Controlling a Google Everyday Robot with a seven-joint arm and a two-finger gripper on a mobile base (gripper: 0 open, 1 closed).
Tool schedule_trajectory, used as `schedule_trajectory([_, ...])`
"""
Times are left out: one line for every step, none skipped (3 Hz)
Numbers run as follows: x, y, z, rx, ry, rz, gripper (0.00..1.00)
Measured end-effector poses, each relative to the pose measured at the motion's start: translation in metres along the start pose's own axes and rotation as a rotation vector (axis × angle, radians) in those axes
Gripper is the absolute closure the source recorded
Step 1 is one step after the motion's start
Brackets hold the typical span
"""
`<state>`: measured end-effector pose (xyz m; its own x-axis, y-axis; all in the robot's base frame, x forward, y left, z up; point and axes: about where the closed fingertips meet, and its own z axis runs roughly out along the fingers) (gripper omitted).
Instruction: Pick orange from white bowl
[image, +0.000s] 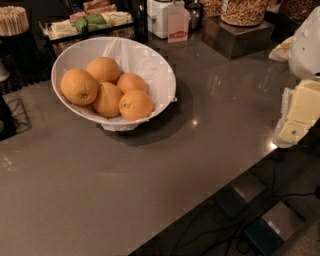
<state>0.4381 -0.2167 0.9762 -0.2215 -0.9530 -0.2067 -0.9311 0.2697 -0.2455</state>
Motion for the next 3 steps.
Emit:
schedule_trajectory([0.0,0.0,0.0,0.0,0.0,-0.001,0.0])
schedule_trajectory([-0.004,0.0,0.0,0.003,-0.004,-0.011,0.0])
schedule_trajectory([-0.037,-0.007,0.015,-0.009,-0.023,-0.091,0.0])
